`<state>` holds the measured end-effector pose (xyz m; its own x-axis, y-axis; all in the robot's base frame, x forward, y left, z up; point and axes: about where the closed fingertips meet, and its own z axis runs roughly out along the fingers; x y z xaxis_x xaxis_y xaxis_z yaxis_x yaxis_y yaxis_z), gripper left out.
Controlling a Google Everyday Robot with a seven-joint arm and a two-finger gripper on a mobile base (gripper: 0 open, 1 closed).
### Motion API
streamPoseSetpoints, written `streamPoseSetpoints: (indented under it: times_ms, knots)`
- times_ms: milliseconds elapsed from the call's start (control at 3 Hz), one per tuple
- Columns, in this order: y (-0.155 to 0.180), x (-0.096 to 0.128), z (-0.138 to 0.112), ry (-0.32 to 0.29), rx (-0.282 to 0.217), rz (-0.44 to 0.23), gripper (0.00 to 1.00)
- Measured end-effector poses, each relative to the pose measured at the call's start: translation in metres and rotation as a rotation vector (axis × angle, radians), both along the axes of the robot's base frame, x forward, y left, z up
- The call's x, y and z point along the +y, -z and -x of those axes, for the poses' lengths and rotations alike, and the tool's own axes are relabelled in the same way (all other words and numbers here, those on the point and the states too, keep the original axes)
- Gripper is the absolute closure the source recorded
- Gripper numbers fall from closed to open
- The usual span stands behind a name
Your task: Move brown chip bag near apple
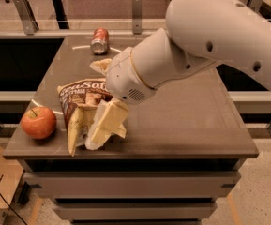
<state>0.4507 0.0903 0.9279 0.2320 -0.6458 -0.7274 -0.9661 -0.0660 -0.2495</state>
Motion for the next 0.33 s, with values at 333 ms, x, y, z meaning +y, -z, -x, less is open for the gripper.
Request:
streamPoseSetpoints:
  times_ms: [333]
  knots:
    - [0.0000, 0.0000, 0.0000, 0.000, 0.000, 0.000, 0.00]
